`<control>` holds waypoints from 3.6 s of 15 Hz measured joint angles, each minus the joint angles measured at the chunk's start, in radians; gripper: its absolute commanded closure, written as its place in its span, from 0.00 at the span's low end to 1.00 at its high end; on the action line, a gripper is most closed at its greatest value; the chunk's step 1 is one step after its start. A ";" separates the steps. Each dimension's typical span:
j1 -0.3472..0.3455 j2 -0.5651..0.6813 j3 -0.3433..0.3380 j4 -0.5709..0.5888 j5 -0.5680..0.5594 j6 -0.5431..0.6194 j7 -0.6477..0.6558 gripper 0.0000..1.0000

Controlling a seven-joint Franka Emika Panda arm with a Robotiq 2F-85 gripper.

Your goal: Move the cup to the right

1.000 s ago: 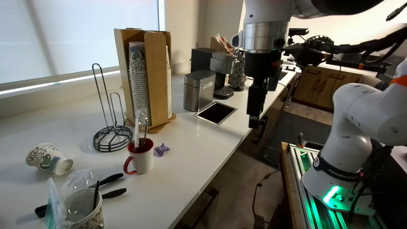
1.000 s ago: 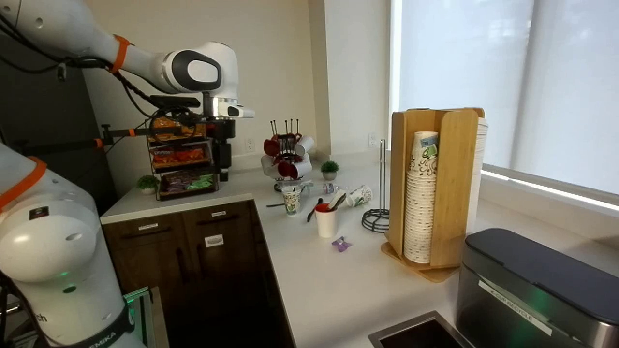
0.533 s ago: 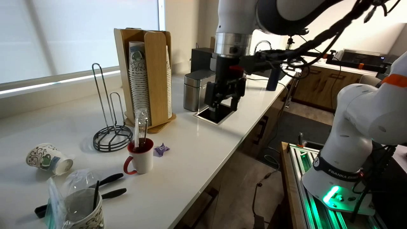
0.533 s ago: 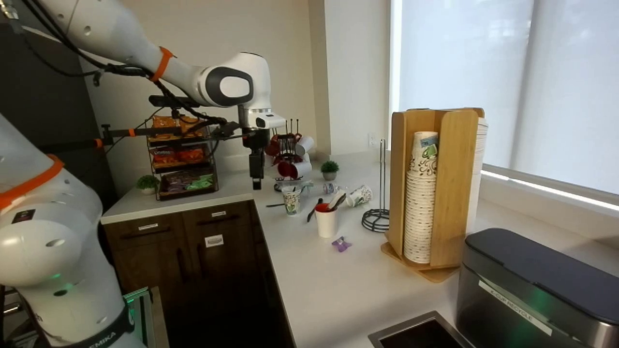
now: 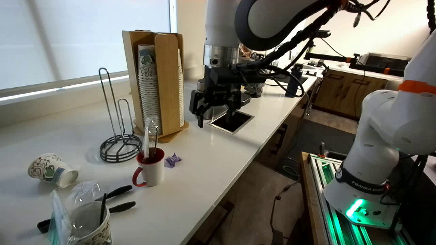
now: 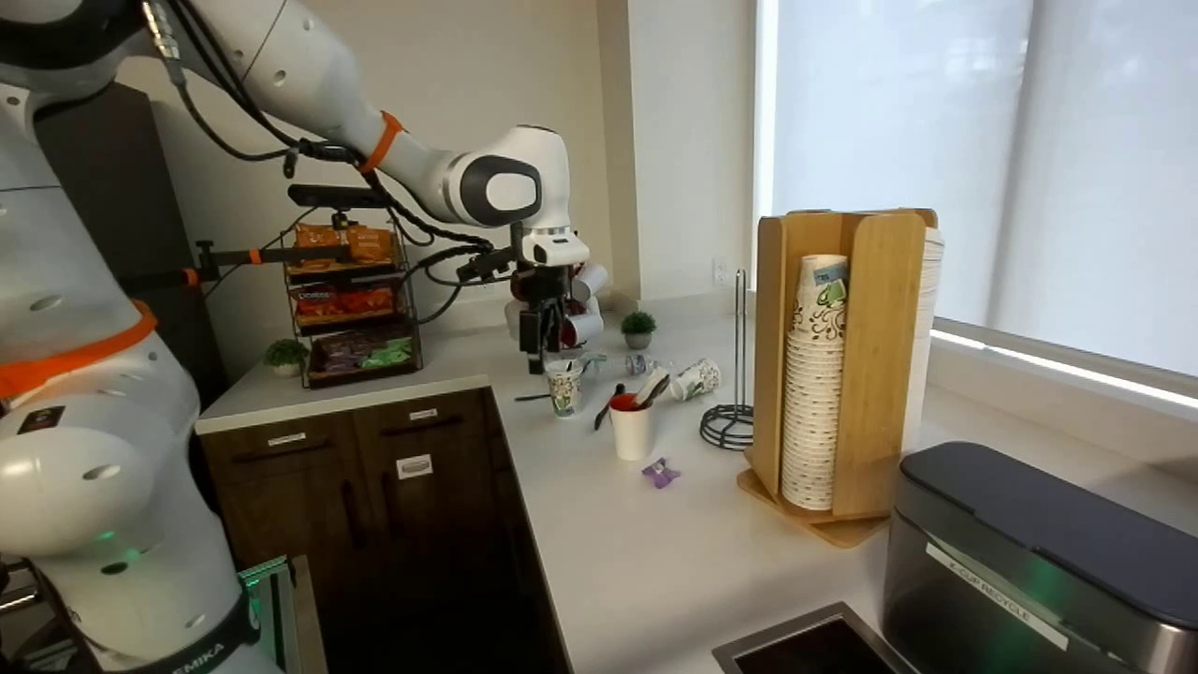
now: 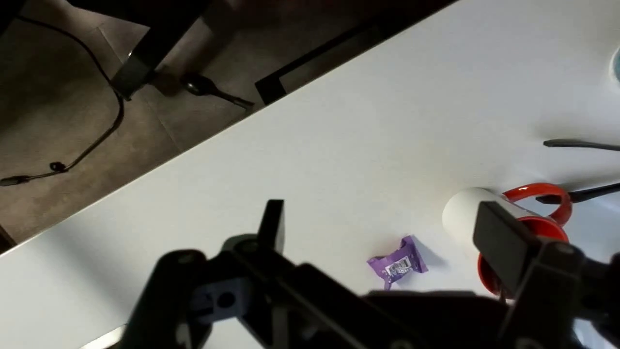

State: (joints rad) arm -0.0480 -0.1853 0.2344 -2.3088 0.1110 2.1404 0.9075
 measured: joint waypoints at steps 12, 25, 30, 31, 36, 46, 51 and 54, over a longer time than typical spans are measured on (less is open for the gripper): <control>0.049 0.247 -0.046 0.095 -0.470 0.359 0.567 0.00; 0.193 0.454 -0.126 0.260 -0.501 0.365 0.687 0.00; 0.277 0.615 -0.187 0.403 -0.500 0.364 0.739 0.00; 0.290 0.641 -0.197 0.430 -0.495 0.364 0.742 0.00; 0.327 0.714 -0.215 0.521 -0.434 0.325 0.741 0.00; 0.374 0.676 -0.249 0.514 -0.411 0.244 0.764 0.00; 0.378 0.634 -0.250 0.468 -0.417 0.191 0.797 0.14; 0.377 0.626 -0.252 0.444 -0.422 0.183 0.820 0.21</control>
State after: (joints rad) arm 0.3295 0.4406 -0.0176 -1.8649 -0.3108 2.3232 1.7271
